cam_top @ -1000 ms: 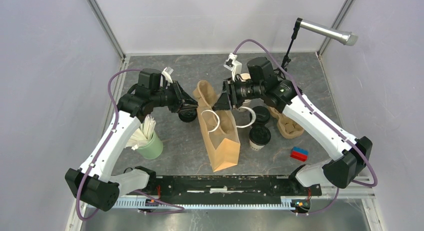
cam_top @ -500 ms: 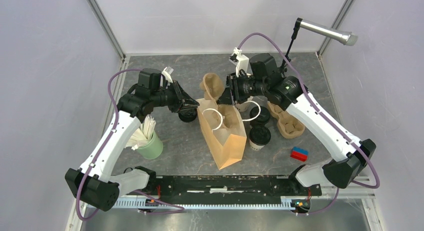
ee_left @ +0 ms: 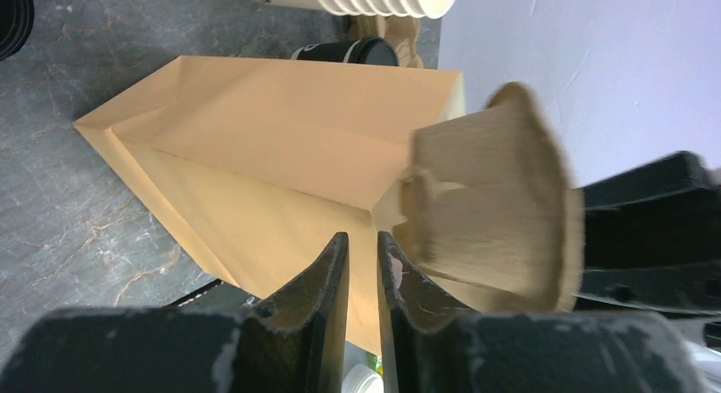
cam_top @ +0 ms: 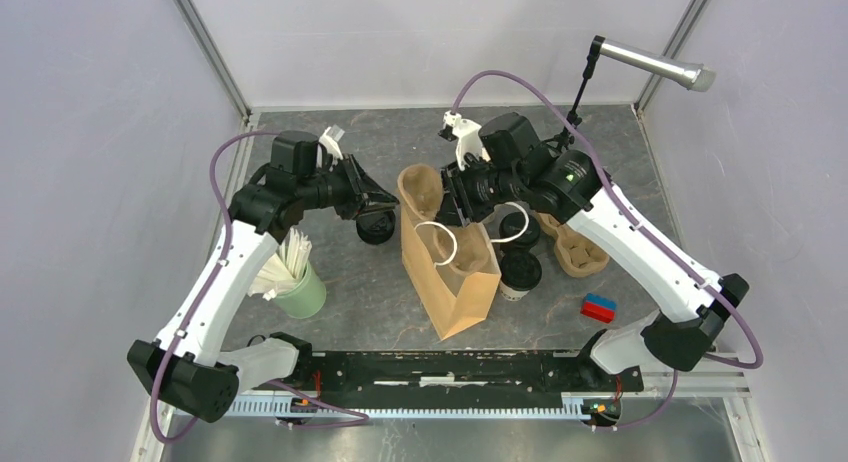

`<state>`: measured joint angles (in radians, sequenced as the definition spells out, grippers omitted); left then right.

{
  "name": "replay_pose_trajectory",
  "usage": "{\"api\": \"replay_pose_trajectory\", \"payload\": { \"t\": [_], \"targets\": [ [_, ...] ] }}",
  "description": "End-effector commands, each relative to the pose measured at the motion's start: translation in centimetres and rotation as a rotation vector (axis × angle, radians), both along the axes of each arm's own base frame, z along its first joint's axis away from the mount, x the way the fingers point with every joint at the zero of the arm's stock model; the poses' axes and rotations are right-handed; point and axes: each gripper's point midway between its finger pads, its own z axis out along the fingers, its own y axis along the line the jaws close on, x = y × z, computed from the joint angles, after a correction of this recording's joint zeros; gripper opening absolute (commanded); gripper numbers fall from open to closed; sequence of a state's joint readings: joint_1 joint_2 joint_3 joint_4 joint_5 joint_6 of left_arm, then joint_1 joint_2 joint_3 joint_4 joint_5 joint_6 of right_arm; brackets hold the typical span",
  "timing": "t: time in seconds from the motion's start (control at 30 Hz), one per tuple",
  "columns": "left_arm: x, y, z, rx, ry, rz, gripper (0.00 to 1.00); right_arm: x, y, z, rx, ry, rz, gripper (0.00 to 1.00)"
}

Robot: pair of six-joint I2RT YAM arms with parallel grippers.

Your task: Pack the takeout coffee

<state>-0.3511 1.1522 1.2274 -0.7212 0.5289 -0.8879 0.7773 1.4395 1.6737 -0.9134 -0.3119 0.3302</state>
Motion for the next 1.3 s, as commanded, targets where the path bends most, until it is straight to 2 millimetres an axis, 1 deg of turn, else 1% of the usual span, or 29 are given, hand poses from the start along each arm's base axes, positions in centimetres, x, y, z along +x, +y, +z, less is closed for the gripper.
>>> {"api": "replay_pose_trajectory", "payload": {
  "t": [0.0,0.1,0.2,0.27,0.4,0.47,0.63,0.73,0.83,0.97,1.03,1.1,1.17,1.27],
  "targets": [
    [-0.4,-0.2,4.2,-0.048,-0.069,-0.006,0.27,-0.7,-0.7,-0.3,-0.059,-0.025,0.012,0.36],
    [-0.2,0.2,4.2,-0.015,-0.087,0.002,0.29,-1.2,-1.1,-0.9,-0.073,-0.023,0.009,0.36],
    [0.1,0.1,3.4,0.007,-0.088,-0.016,0.33,-1.7,-1.3,-1.2,-0.059,-0.038,0.019,0.36],
    [0.4,-0.1,3.0,0.017,-0.085,-0.030,0.34,-2.0,-1.7,-1.7,-0.056,-0.051,0.022,0.36],
    [0.8,-0.3,3.4,0.025,-0.118,-0.063,0.41,-2.6,-2.8,-3.0,-0.082,-0.053,0.012,0.36],
    [0.8,-0.6,3.5,0.020,-0.118,-0.081,0.43,-2.7,-3.2,-3.3,-0.084,-0.062,0.005,0.36],
    [0.3,-1.2,3.1,-0.010,-0.106,-0.128,0.45,-2.7,-3.8,-4.0,-0.092,-0.083,-0.009,0.36],
    [-0.1,-1.6,3.3,-0.049,-0.105,-0.153,0.48,-3.0,-3.8,-4.4,-0.077,-0.091,0.004,0.36],
    [-0.4,-1.9,3.2,-0.076,-0.097,-0.167,0.50,-3.1,-3.6,-4.0,-0.037,-0.115,0.010,0.37],
    [-0.4,-2.2,3.4,-0.085,-0.116,-0.189,0.52,-2.9,-3.2,-2.4,0.013,-0.159,0.008,0.37],
    [-0.3,-2.5,3.3,-0.082,-0.124,-0.207,0.53,-2.9,-3.3,-2.1,0.025,-0.170,0.002,0.37],
    [-0.2,-2.8,3.2,-0.078,-0.127,-0.231,0.55,-3.0,-3.6,-2.4,0.023,-0.168,0.000,0.37],
    [-0.2,-3.3,3.3,-0.078,-0.139,-0.262,0.56,-3.4,-3.8,-3.1,0.015,-0.157,0.009,0.37],
    [-0.5,-4.2,3.4,-0.066,-0.170,-0.315,0.62,-3.9,-4.1,-4.0,0.006,-0.157,0.025,0.37]
  ]
}}
